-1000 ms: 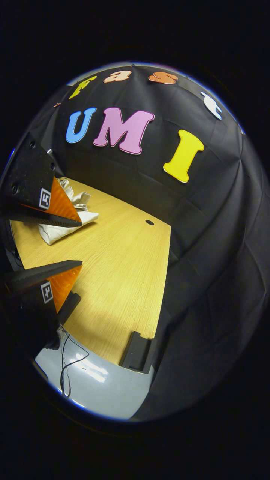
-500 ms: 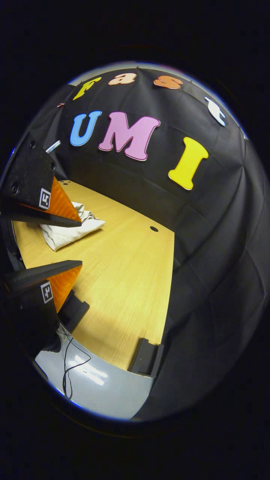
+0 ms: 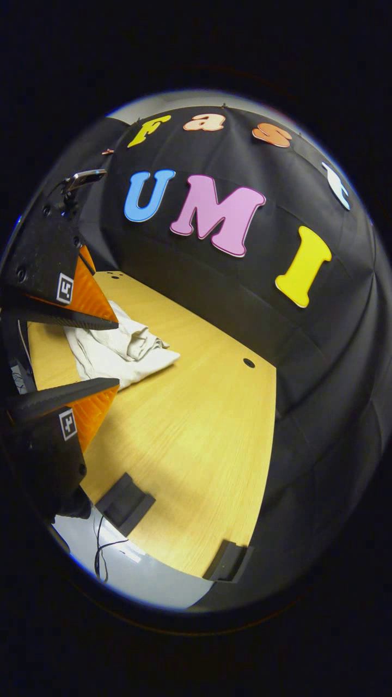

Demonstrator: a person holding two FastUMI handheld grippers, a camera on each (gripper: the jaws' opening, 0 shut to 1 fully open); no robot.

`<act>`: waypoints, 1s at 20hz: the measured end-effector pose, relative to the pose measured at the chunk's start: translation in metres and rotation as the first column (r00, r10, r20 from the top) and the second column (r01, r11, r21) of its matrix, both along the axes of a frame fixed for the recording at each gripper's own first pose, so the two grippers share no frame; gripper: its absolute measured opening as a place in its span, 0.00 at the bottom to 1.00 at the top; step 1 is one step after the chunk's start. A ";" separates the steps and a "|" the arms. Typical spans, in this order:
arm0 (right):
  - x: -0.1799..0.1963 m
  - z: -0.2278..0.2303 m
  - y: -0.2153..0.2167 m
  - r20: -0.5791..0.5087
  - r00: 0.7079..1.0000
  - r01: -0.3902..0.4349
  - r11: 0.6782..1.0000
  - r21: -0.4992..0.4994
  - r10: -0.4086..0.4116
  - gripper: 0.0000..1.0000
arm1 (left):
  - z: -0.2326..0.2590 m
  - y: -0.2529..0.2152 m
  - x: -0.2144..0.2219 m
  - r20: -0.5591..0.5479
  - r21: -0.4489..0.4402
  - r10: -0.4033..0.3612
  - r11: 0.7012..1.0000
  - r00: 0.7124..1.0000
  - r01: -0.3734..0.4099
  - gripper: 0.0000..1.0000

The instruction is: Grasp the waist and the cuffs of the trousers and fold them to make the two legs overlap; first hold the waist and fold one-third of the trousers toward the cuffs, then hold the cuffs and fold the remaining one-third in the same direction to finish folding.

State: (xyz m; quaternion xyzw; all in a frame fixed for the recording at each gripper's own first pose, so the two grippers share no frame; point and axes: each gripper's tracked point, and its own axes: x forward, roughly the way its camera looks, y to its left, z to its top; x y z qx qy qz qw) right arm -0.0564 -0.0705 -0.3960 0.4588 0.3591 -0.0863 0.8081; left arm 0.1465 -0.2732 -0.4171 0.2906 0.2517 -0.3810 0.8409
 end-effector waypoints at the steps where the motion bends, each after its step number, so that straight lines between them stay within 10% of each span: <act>1: 0.002 0.001 0.009 0.004 1.000 -0.024 1.000 -0.009 0.024 0.55 | 0.010 0.005 0.001 -0.009 -0.041 0.040 0.998 0.999 -0.040 0.98; 6: 0.011 0.011 0.051 0.020 0.991 -0.132 0.990 -0.038 0.133 0.55 | 0.048 0.044 0.009 -0.075 -0.198 0.238 0.948 0.968 -0.249 0.98; 11: 0.015 0.019 0.091 0.030 0.974 -0.222 0.971 -0.093 0.225 0.54 | 0.064 0.085 0.003 -0.092 -0.150 0.426 0.888 0.900 -0.435 0.99; 20: -0.002 -0.010 0.112 -0.154 0.929 -0.369 0.881 -0.297 0.337 0.47 | 0.031 0.116 -0.039 -0.273 -0.149 0.531 0.801 0.802 -0.580 0.99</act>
